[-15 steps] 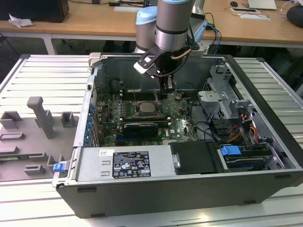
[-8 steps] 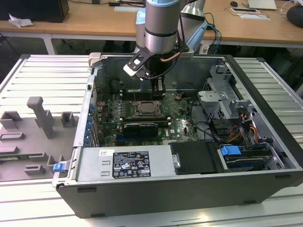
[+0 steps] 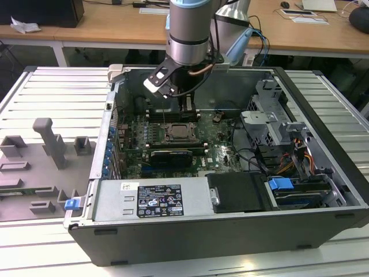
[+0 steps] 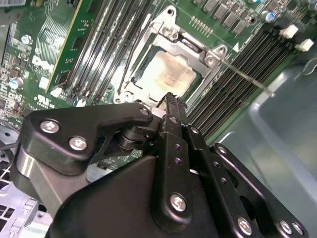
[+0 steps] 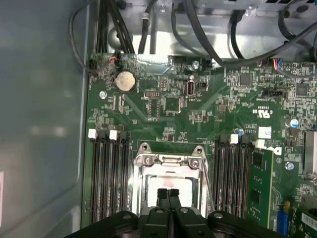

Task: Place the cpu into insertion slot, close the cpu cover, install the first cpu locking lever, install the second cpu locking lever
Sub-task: 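Close the cpu cover, then install the first cpu locking lever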

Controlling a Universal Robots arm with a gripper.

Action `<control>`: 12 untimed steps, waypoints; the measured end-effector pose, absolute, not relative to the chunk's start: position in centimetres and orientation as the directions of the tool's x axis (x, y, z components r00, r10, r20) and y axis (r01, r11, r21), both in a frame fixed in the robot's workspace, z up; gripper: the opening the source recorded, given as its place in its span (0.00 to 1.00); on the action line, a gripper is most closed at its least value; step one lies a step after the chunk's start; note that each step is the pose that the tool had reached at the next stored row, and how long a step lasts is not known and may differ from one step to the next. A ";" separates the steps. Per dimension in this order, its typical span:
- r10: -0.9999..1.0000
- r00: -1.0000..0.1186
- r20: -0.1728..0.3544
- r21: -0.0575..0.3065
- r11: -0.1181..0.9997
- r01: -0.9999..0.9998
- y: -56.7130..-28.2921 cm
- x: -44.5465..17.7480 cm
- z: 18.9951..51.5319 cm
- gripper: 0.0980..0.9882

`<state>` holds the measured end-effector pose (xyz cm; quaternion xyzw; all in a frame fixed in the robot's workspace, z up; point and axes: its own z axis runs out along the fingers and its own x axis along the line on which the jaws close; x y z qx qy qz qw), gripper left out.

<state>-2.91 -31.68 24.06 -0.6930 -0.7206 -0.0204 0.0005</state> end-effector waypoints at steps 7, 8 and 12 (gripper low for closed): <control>0.999 -0.039 0.029 0.029 0.038 0.999 -31.7 -3.4 24.1 0.01; 0.999 -0.039 0.029 0.029 0.038 0.999 -31.7 -3.5 24.1 0.01; 0.999 -0.039 0.029 0.029 0.038 0.999 -31.7 -3.6 24.5 0.01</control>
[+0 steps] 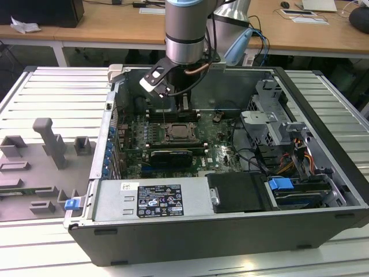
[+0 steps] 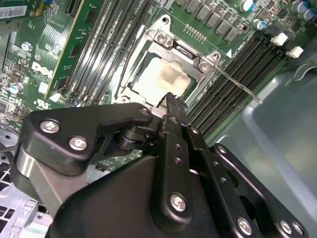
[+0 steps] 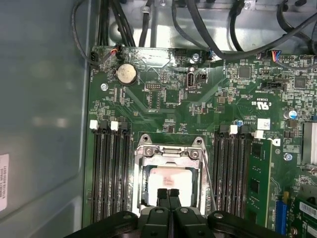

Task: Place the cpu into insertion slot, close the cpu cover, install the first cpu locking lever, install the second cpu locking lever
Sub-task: 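Install the first cpu locking lever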

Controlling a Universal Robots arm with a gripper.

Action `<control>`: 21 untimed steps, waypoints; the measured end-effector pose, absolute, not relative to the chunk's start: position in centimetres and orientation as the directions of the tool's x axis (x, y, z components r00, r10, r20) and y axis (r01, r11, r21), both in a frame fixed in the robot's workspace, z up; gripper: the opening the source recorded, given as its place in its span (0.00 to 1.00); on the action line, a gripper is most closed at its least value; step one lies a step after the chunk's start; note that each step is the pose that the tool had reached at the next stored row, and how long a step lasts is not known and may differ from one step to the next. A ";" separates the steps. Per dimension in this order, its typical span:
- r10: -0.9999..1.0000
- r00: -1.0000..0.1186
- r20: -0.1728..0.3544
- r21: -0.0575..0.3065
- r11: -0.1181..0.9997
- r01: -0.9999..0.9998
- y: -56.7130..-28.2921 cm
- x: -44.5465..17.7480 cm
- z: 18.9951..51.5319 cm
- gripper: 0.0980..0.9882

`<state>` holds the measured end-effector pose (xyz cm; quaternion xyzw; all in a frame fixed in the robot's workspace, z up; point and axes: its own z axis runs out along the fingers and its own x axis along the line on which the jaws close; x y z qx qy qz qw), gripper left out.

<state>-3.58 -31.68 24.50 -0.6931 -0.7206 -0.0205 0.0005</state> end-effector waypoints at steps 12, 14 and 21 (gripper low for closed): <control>0.998 -0.051 0.029 0.029 0.050 0.998 -31.7 -3.6 27.2 0.01; 0.991 -0.130 0.029 0.029 0.129 0.991 -31.7 -3.6 27.2 0.01; 0.941 -0.338 0.029 0.029 0.337 0.941 -31.7 -3.6 27.2 0.01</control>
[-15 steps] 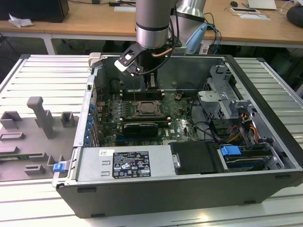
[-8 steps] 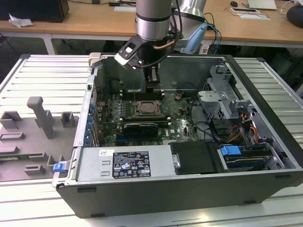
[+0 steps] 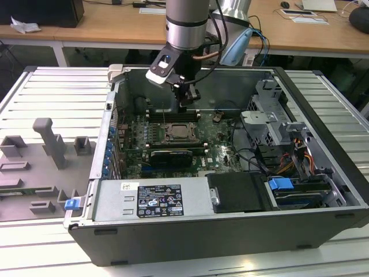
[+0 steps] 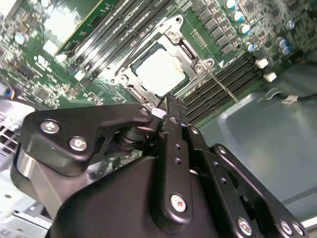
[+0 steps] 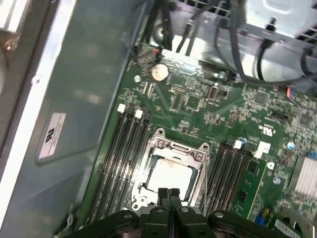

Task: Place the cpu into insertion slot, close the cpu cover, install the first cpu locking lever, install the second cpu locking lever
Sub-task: 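Install the first cpu locking lever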

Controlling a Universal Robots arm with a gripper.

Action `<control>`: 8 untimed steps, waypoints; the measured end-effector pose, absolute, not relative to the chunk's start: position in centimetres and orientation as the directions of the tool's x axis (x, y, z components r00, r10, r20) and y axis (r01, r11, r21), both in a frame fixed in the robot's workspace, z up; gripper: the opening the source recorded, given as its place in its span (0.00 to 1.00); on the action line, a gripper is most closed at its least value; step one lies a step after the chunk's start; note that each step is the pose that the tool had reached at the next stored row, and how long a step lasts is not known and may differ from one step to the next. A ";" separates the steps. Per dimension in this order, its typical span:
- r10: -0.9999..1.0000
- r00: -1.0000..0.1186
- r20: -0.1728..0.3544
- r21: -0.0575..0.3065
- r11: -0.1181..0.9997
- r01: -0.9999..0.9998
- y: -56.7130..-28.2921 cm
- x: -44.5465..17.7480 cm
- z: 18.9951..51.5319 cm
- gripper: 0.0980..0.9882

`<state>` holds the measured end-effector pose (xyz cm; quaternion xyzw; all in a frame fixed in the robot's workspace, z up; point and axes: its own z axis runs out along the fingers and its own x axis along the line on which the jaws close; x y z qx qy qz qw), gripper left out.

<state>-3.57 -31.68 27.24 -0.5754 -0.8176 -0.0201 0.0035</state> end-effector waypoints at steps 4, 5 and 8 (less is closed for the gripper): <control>0.906 -0.422 0.029 0.029 0.421 0.906 -31.7 -3.6 27.2 0.01; 0.895 -0.445 0.029 0.029 0.444 0.895 -31.7 -3.6 27.2 0.01; 0.867 -0.497 0.029 0.029 0.497 0.868 -31.7 -3.6 27.3 0.01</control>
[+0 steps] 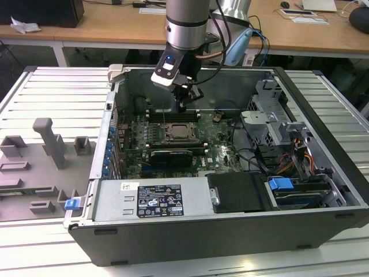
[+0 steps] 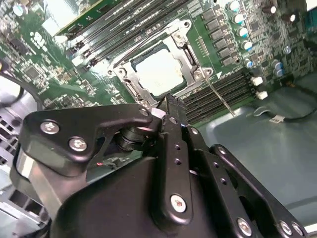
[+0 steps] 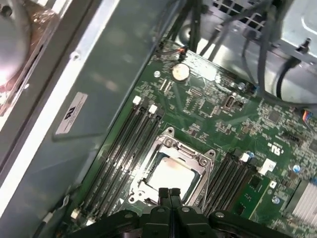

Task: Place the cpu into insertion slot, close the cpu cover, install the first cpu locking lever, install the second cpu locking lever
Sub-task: 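Install the first cpu locking lever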

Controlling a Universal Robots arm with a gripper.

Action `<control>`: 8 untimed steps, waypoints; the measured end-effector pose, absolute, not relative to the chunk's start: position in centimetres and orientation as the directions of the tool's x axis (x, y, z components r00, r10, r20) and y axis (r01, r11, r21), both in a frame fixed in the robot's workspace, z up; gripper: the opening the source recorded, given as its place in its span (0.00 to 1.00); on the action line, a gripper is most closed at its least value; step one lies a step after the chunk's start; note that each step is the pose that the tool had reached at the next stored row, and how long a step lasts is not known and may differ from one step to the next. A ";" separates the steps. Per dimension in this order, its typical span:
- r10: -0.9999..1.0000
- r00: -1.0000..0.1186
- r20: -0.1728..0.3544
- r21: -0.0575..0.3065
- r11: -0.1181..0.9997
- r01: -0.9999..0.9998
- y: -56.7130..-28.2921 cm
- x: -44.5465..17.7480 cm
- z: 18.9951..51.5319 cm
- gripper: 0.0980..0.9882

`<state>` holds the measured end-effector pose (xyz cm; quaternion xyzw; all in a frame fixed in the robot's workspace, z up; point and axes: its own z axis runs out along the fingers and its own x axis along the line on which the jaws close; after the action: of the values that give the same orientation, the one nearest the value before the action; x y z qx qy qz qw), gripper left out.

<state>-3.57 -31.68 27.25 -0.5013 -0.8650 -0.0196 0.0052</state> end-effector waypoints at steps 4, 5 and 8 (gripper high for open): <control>0.813 -0.581 0.029 0.029 0.581 0.814 -31.7 -3.6 27.2 0.01; 0.794 -0.607 0.029 0.029 0.606 0.795 -31.7 -3.6 27.2 0.01; 0.765 -0.644 0.029 0.029 0.643 0.765 -31.7 -3.6 27.2 0.01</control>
<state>-3.58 -31.68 27.25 -0.4220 -0.9064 -0.0191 0.0069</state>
